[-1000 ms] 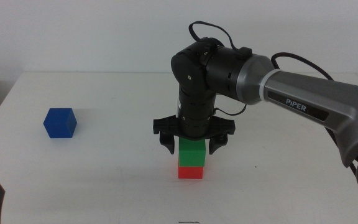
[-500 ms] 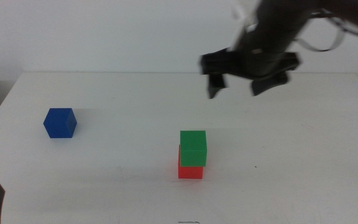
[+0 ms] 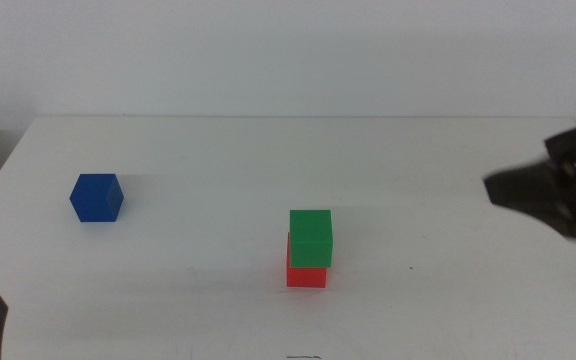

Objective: Stack red cubes first, then green, then blue cubes in a specific spot.

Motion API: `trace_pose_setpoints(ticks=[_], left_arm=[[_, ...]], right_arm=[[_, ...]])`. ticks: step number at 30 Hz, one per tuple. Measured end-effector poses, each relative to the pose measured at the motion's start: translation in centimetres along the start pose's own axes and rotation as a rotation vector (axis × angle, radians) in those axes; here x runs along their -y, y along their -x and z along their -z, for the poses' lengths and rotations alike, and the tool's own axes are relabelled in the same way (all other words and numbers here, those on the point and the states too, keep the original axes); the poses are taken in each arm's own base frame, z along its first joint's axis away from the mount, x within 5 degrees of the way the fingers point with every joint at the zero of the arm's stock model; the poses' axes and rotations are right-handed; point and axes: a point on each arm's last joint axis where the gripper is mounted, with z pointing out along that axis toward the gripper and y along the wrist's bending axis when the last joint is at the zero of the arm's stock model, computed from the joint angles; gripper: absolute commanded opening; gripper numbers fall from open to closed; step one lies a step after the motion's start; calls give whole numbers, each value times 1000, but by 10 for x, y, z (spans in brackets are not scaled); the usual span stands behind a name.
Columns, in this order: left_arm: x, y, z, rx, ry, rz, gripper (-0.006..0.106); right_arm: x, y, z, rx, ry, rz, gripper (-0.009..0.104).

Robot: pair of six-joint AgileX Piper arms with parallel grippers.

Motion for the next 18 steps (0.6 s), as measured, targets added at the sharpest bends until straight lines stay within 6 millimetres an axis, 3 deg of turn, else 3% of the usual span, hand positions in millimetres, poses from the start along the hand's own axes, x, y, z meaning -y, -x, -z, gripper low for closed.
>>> trace_pose_setpoints(ticks=[6, 18], left_arm=[[0, 0, 0, 0, 0, 0, 90], [0, 0, 0, 0, 0, 0, 90]], right_arm=[[-13, -30, 23, 110, 12, 112, 82], [-20, -28, 35, 222, 36, 127, 82]])
